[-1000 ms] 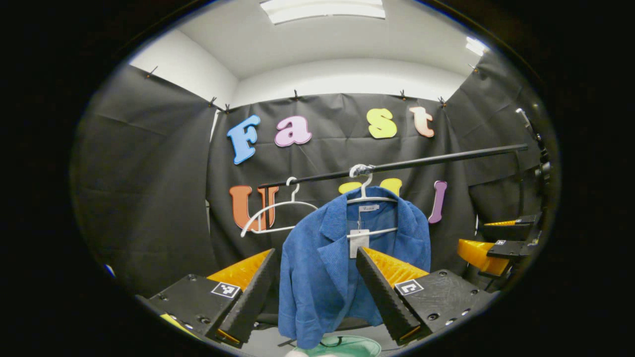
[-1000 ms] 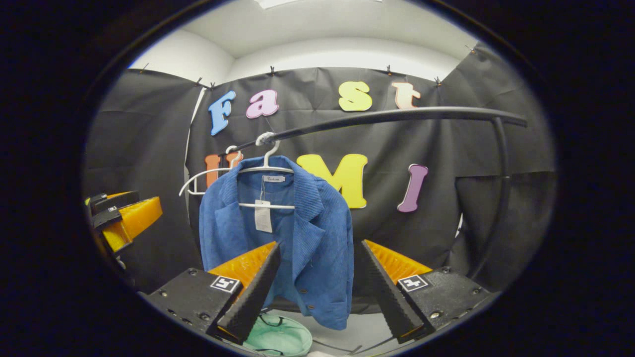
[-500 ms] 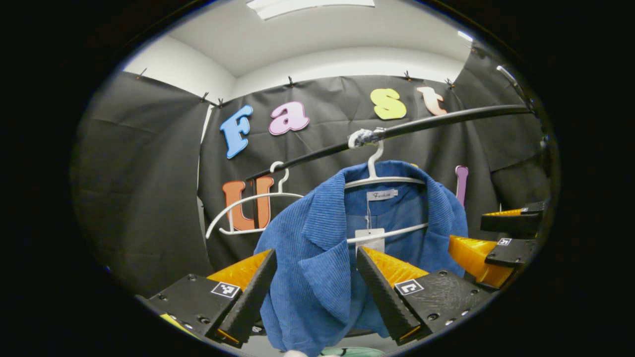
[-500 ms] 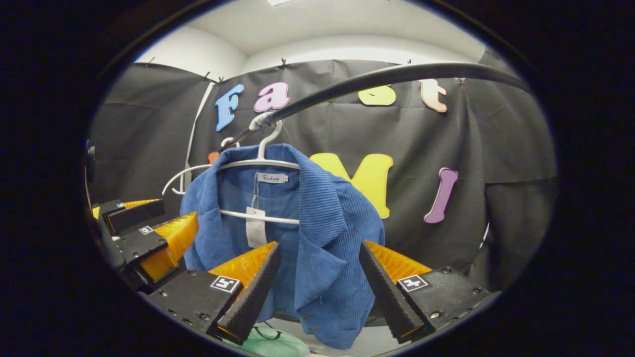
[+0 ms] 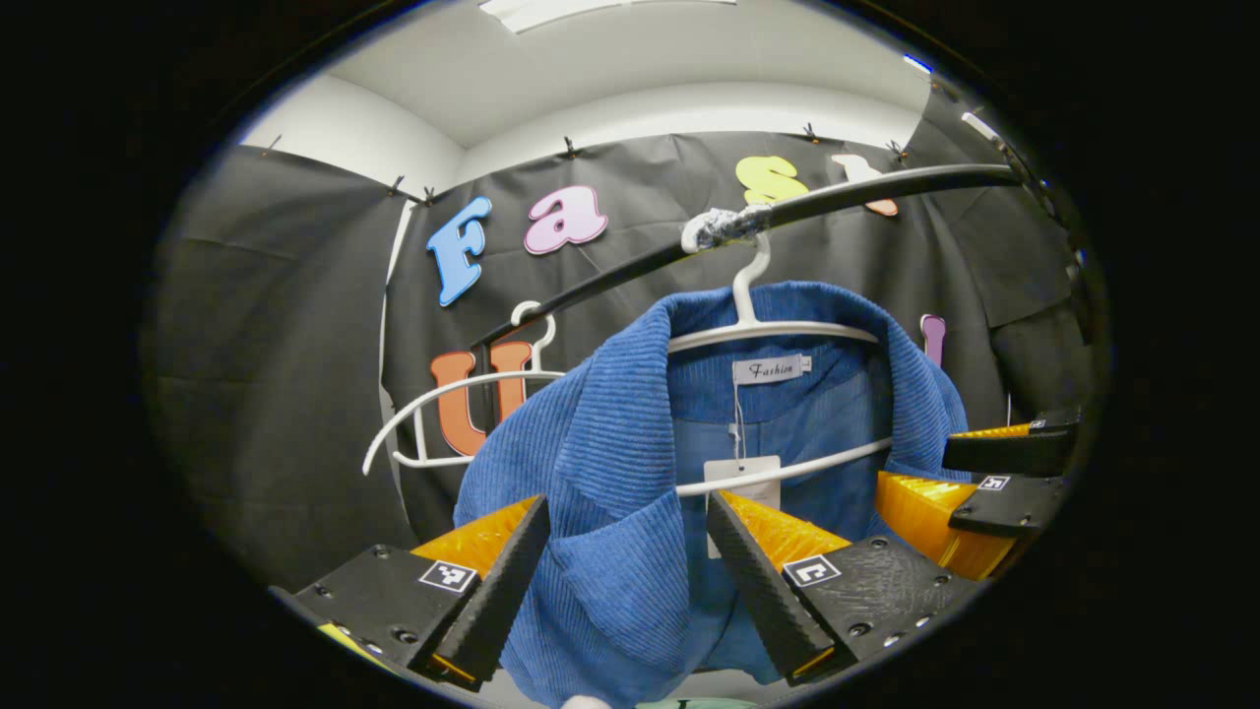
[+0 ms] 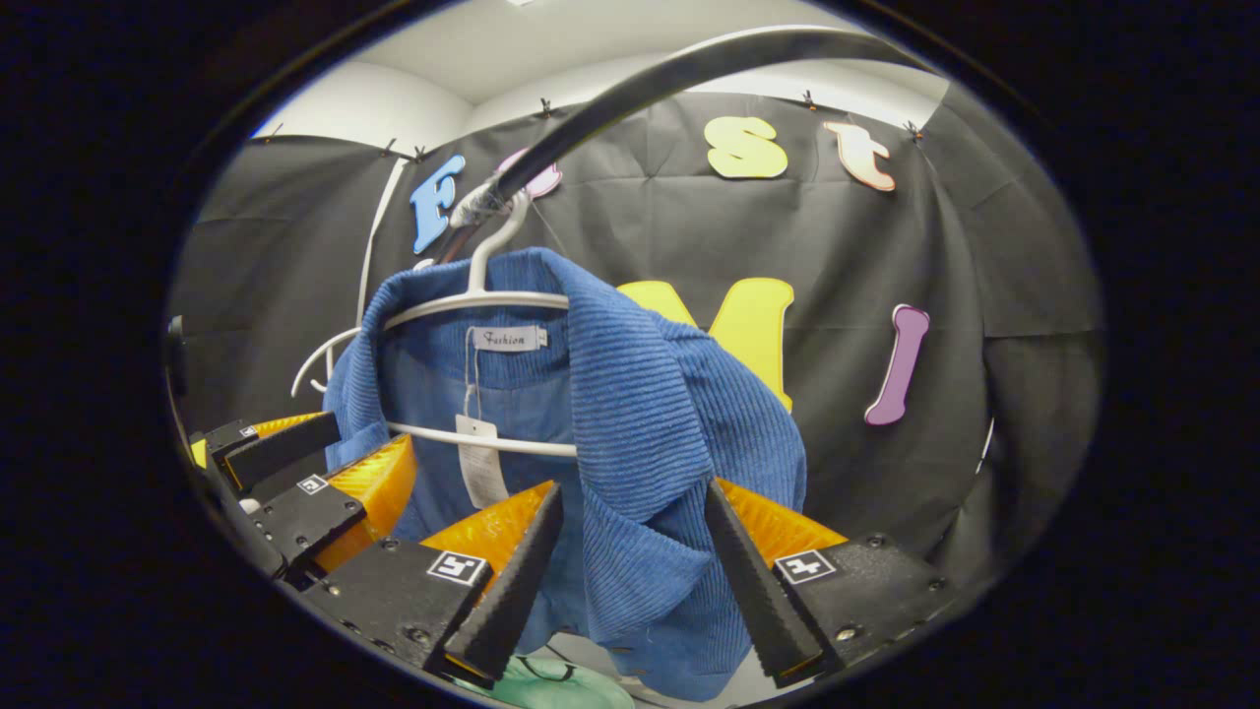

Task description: Grasp the clothes on the hanger with both hands and then place them into the laundry hamper below.

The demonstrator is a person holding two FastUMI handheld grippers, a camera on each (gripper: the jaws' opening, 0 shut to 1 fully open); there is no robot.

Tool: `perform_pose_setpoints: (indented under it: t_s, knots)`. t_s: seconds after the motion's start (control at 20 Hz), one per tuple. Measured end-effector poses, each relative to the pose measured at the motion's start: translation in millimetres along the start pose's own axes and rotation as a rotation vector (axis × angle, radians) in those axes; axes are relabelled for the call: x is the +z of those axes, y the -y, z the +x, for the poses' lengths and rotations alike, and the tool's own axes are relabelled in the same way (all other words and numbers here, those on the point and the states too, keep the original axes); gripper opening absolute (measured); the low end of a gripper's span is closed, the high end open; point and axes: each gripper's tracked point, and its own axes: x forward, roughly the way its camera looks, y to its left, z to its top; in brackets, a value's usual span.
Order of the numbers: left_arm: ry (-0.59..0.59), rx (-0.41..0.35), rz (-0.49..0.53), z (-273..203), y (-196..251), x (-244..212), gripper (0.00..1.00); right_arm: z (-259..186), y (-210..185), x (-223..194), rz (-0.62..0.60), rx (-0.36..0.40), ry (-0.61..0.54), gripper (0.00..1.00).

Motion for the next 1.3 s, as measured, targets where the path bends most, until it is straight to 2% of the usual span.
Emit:
perform_pose_setpoints:
  t_s: [0.05,0.1,0.15,0.2,0.25,0.35,0.4,0.45,0.55,0.6,0.65,0.7,0.8,0.85,0.9,1.0,1.05,1.1,1.15,1.25,1.3]
  knots:
    - [-0.004,0.003,-0.002,3,0,-2,0.93,3,0,-4,0.007,0.002,-0.014,0.89]
    - [-0.007,0.010,-0.003,6,-1,-3,0.90,6,0,-8,0.017,0.004,-0.030,0.79]
    - [-0.012,0.008,-0.006,8,-1,-5,0.86,7,1,-11,0.034,0.002,-0.037,0.75]
    - [-0.023,-0.014,-0.012,10,5,-8,0.74,9,2,-12,0.051,0.000,-0.034,0.64]
    - [-0.032,-0.043,-0.021,9,11,-9,0.73,9,4,-13,0.060,-0.010,-0.034,0.54]
    - [-0.055,-0.043,-0.037,9,11,-13,0.49,11,6,-15,0.068,-0.020,-0.031,0.33]
    - [-0.060,-0.035,-0.039,11,7,-14,0.38,12,2,-18,0.071,0.002,-0.036,0.22]
    - [-0.061,-0.031,-0.048,13,7,-13,0.26,10,-4,-19,0.075,0.034,-0.041,0.19]
    - [-0.068,-0.038,-0.057,17,10,-13,0.24,10,-2,-19,0.081,0.063,-0.044,0.15]
    - [-0.069,-0.016,-0.040,18,5,-12,0.24,11,-1,-18,0.085,0.073,-0.040,0.12]
    - [-0.070,0.006,-0.029,12,2,-11,0.16,11,-2,-19,0.091,0.088,-0.042,0.11]
    - [-0.064,-0.015,-0.039,18,3,-13,0.09,8,-4,-19,0.106,0.116,-0.041,0.08]
    - [-0.074,-0.020,-0.050,14,2,-12,0.04,8,-2,-17,0.125,0.150,-0.035,0.05]
    - [-0.076,-0.025,-0.063,12,1,-11,0.08,8,-1,-16,0.128,0.162,-0.032,0.05]
    - [-0.072,-0.027,-0.068,12,0,-11,0.04,7,-1,-14,0.145,0.177,-0.024,0.04]
    - [-0.067,-0.015,-0.059,5,-6,-11,0.04,2,0,-13,0.191,0.209,-0.017,0.04]
    - [-0.064,-0.007,-0.048,2,-8,-10,0.09,0,0,-14,0.208,0.221,-0.016,0.04]
    - [-0.060,-0.004,-0.044,1,-11,-8,0.04,0,0,-13,0.226,0.240,-0.013,0.04]
    - [-0.051,0.006,-0.034,1,-15,-5,0.09,1,5,-11,0.244,0.243,-0.007,0.04]
    - [-0.045,0.038,0.006,-1,-28,-3,0.09,0,10,-10,0.273,0.261,0.002,0.04]
    - [-0.043,0.052,0.021,0,-35,-1,0.04,-1,14,-7,0.286,0.272,0.009,0.04]
